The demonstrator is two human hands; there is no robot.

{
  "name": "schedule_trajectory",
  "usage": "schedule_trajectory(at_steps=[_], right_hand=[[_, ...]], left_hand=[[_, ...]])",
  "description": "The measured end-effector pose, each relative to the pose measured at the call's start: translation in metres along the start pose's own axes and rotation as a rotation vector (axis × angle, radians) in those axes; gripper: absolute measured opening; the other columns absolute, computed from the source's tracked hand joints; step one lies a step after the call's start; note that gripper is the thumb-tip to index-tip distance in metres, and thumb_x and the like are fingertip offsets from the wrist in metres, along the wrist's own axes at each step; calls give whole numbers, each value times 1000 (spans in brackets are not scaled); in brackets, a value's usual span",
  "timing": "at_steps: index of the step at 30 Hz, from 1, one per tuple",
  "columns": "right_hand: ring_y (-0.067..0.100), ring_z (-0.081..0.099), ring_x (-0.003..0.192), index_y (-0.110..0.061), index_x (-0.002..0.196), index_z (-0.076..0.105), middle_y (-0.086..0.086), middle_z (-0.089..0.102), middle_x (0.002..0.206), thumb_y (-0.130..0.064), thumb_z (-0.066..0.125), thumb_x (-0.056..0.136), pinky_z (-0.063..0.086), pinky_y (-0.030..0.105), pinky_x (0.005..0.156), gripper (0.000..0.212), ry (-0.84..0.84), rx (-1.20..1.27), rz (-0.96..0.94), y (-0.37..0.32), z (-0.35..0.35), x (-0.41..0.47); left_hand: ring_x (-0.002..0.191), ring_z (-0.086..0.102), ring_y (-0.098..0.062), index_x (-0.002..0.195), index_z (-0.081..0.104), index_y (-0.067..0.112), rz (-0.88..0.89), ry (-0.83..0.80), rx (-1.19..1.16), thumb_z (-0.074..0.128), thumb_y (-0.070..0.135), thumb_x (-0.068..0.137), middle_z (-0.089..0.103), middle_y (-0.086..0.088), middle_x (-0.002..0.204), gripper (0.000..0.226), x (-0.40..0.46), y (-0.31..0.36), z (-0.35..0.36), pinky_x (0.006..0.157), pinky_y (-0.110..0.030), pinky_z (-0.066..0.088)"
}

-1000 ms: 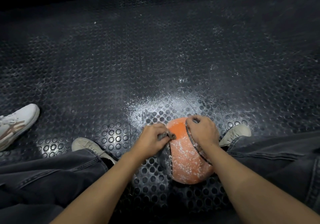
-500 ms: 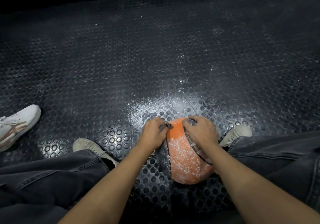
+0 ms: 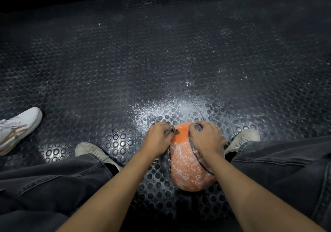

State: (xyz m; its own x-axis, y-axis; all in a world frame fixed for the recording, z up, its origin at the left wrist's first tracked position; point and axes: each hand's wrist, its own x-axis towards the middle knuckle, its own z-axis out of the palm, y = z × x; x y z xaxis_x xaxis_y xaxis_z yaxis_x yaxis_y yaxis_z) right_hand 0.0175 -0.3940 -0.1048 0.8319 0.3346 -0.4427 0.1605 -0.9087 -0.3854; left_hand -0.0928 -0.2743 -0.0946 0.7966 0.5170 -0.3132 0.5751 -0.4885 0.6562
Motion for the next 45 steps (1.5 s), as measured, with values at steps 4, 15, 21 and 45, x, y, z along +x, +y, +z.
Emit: schedule_trajectory(at_steps=[4,15,21,45], right_hand=[[27,45,132,-31,139,49,0,49,145,-60,40,97,23,63,114,52,-21,-36,3,-4,3,-2],[23,43,131,-37,137,51,-4,46,145,-65,46,95,25,51,114,51,-56,42,-20,2,4,-3],[19,47,123,-35,133,52,-5,49,136,-58,45,96,32,47,112,44,-30,84,-24,0,6,-8],[10,43,74,-19,118,53,1,48,117,-42,48,101,34,28,71,29,-77,151,73,2,7,4]], left_hand=[[73,56,-10,89,72,23,64,-140,-130,64,17,90,60,8,89,10,-12,-11,-11,62,-14,45],[77,58,-13,89,72,11,76,-141,-85,66,21,89,60,4,89,12,-5,-15,-17,62,-13,43],[80,53,-6,86,67,12,83,-8,60,61,20,92,55,9,87,12,1,0,-5,70,-13,42],[85,57,0,94,71,16,208,-199,56,62,23,90,61,10,95,12,-16,-3,-12,82,-18,49]])
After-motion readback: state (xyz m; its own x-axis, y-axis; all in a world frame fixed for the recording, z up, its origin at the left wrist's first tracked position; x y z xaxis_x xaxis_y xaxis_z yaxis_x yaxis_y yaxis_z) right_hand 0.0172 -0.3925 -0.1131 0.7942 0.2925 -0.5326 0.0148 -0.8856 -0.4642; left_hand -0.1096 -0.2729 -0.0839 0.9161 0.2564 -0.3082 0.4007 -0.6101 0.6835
